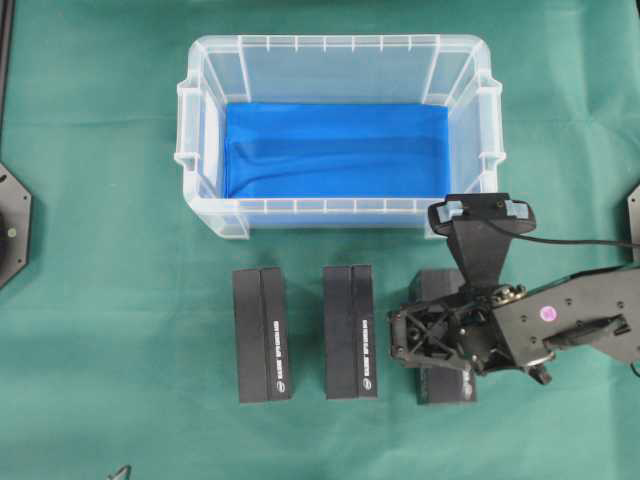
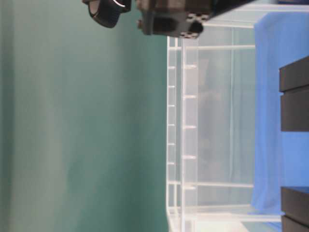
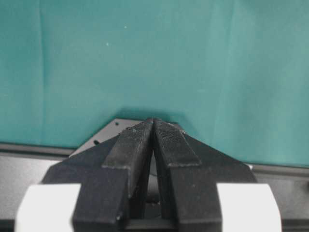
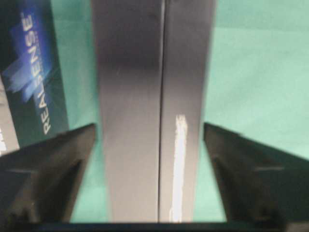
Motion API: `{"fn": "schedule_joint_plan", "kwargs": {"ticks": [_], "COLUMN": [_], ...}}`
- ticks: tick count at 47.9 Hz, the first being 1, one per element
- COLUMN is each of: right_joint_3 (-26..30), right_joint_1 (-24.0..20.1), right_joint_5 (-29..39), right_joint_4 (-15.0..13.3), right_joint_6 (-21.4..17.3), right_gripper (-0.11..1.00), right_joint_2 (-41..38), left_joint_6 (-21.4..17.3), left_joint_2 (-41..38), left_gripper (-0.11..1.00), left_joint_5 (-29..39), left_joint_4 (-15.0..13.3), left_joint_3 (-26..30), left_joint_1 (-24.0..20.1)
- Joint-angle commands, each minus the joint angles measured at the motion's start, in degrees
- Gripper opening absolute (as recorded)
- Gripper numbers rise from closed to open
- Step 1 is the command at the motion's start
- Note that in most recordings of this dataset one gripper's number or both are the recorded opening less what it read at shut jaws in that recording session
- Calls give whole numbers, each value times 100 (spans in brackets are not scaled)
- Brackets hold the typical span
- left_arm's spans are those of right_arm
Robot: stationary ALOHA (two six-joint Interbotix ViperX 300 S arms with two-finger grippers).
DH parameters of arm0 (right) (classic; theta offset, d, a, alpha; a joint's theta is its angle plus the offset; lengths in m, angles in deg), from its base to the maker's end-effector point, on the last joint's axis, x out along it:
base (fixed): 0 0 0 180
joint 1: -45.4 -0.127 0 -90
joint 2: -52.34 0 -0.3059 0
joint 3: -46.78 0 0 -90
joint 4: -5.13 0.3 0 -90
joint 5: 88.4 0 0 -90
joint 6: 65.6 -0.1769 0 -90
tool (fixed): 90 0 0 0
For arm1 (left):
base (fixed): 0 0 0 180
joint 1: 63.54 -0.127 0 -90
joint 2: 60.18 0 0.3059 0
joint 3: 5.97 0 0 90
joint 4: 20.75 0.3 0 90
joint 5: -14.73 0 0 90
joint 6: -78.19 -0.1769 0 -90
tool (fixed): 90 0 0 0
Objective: Take the box out of the case with the right arm.
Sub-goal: 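Lower the box onto the table and open the right gripper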
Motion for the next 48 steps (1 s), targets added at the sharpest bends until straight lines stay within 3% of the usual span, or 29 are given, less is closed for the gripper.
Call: {"fn": "schedule_joint_plan", "kwargs": {"ticks": [1,9,29,48], "right_joint_3": [123,132,352,1714], "right_joint_1": [0,0,44,123], "right_joint_5": [70,88,193,2171], "right_joint_4": [9,9,0,-290], "right_joint_6": [0,0,35,369], "right_gripper": [92,87,87,87], "right_joint_2": [123,123,185,404], "left_joint_6": [-9,-18,-9,-9], "left_joint_2": [-18,-18,-18,-18], "left_gripper": [0,0,0,0], "left_joint_5": [-26,-26,-26,-26], "left_joint_4": [18,9,18,18], "left_joint_3": [62,53,62,62], "left_joint_1": [9,9,9,9]}}
